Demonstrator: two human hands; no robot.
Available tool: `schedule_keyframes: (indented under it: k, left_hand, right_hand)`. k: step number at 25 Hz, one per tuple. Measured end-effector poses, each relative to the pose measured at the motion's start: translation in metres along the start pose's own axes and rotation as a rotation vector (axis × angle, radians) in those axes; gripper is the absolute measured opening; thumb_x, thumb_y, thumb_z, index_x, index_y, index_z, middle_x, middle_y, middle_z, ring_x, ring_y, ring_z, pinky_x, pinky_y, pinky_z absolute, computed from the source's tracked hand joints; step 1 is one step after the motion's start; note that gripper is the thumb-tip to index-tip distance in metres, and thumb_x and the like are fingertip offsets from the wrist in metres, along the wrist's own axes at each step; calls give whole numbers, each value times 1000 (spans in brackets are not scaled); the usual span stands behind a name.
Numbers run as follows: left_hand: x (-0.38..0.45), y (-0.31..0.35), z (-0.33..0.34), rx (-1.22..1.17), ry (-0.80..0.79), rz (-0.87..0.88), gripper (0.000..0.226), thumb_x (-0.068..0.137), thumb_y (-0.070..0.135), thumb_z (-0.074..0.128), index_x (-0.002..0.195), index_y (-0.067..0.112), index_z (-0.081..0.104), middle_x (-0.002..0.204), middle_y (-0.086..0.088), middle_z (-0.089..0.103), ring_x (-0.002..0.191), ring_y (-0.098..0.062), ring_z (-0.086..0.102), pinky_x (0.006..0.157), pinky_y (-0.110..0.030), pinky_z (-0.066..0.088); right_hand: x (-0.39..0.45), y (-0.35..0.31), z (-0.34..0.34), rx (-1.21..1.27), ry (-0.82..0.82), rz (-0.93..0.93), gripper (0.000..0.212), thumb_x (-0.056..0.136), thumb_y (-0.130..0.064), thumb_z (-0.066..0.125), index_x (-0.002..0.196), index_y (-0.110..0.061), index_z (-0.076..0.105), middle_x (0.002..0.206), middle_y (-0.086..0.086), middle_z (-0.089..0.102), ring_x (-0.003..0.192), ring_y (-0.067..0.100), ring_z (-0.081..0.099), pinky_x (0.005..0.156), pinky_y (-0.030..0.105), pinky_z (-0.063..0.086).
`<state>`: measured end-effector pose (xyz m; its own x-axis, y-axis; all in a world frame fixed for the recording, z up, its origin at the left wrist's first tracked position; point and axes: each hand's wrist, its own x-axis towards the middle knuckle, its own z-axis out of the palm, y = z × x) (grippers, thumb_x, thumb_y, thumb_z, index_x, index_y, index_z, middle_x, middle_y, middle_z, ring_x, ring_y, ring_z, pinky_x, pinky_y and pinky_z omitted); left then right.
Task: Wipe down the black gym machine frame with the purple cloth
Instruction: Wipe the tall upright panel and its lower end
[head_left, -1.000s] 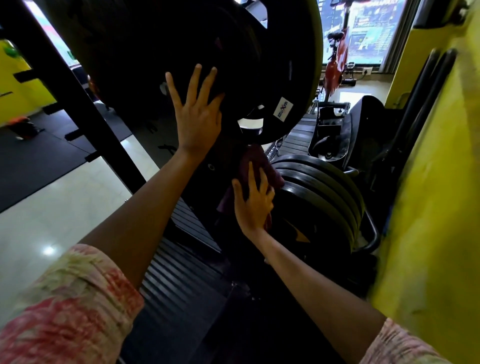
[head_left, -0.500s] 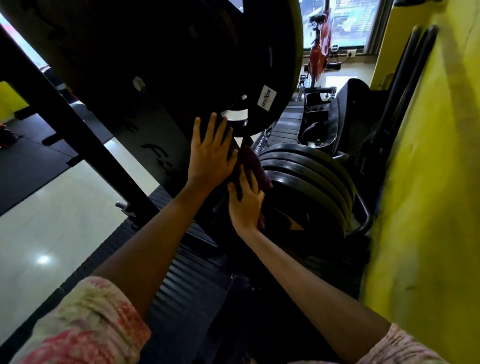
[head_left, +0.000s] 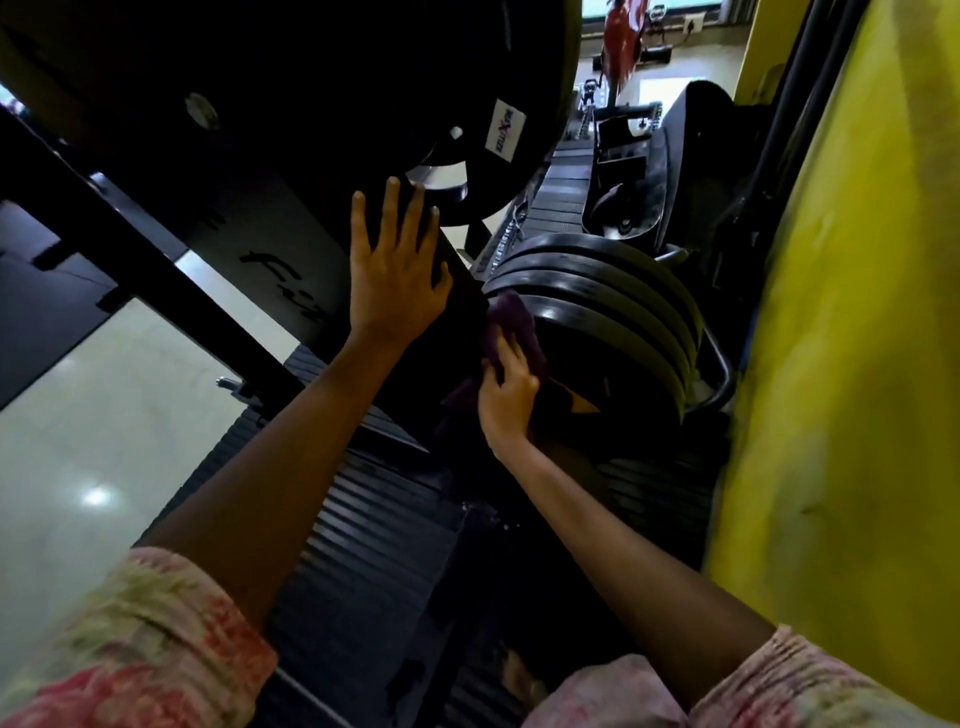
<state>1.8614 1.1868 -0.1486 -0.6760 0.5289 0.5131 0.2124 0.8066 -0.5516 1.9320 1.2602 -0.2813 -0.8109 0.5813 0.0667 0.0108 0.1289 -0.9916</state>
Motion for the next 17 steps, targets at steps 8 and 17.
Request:
schedule_keyframes:
  k: [8, 17]
  left_hand:
    - [0, -2, -2, -15, -86, 58, 61, 98, 45, 29, 148, 10, 28, 155, -14, 25, 146, -34, 11, 110, -53, -6]
    - [-9, 3, 2, -103, -165, 279, 57, 99, 36, 36, 144, 0, 33, 154, -21, 25, 145, -36, 8, 115, -56, -2]
  right_hand:
    - [-25, 36, -2, -345, -100, 136, 61, 93, -60, 31, 148, -39, 17, 157, -10, 17, 135, 33, 24, 108, 48, 24]
    - [-19, 5, 11, -153, 41, 243, 44, 100, -31, 42, 144, -33, 37, 153, -6, 32, 132, 29, 29, 107, 34, 22]
